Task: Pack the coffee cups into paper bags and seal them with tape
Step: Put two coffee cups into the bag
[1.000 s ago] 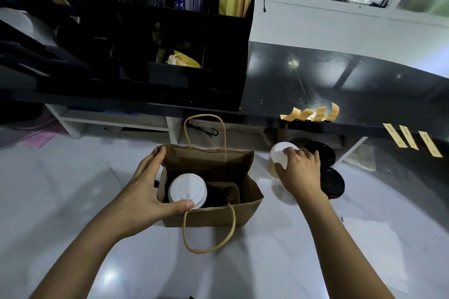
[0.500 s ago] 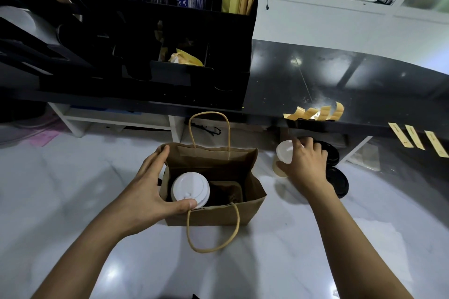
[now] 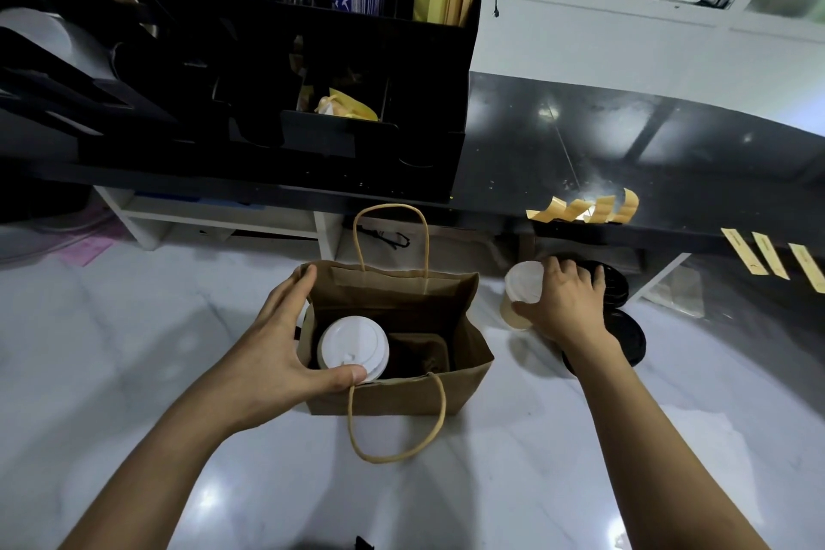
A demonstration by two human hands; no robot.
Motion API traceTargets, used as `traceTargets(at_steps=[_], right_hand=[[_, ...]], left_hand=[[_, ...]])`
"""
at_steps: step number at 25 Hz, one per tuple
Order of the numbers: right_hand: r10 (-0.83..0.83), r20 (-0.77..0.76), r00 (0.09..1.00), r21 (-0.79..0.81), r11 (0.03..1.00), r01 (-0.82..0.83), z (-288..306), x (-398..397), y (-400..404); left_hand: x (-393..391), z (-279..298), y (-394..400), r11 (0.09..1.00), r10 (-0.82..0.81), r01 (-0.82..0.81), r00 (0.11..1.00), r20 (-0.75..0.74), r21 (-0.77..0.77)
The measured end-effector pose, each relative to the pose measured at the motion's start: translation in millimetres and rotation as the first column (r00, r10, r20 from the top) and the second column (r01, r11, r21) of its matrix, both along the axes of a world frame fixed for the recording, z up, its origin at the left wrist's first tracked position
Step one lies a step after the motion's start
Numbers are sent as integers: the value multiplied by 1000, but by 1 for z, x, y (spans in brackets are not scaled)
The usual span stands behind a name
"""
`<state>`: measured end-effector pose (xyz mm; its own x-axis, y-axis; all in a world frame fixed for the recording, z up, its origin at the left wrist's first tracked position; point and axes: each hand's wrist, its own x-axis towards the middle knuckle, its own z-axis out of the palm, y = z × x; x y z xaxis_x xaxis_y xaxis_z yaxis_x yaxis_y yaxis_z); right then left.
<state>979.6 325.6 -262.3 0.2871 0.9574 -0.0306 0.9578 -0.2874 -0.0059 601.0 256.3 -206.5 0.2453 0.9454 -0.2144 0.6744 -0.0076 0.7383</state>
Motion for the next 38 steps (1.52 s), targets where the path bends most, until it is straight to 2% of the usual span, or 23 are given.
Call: traceTargets(at_steps=[2, 4, 6, 8, 12, 16, 23, 30, 33, 38], right_hand=[[8, -48, 999, -2, 1000, -8, 5, -5, -4], [0, -205, 979, 28, 1000, 6, 14, -10, -11], [-19, -401, 916, 65, 997, 49, 28, -16, -20], [-17, -499, 867, 78, 995, 65, 46, -23, -31], [52, -533, 844, 176, 983, 50, 86, -35, -49], [149, -629, 763, 296, 953, 58, 124, -40, -67], [292, -702, 649, 422, 905, 49, 173, -49, -97], [376, -782, 496, 340, 926, -167, 173, -76, -99], [396, -774, 493, 289, 915, -281, 158, -95, -94], [374, -789, 487, 198, 906, -375, 132, -126, -82]], left_hand=[[0, 0, 0, 1000, 1, -1, 1000, 0, 1], [0, 0, 0, 1000, 0, 0, 1000, 0, 2], [-1, 0, 0, 1000, -3, 3, 1000, -4, 4], [-1, 0, 0, 1000, -7, 8, 1000, -12, 7], [-1, -1, 0, 1000, -6, 6, 1000, -7, 8], [-2, -1, -2, 1000, -1, 1, 1000, 14, 8], [-2, 0, -1, 1000, -15, 15, 1000, 0, -3], [1, 2, -2, 1000, -10, 10, 1000, -3, 1], [1, 3, -2, 1000, -9, 9, 1000, -1, 5], [-1, 3, -1, 1000, -12, 12, 1000, 22, 3]])
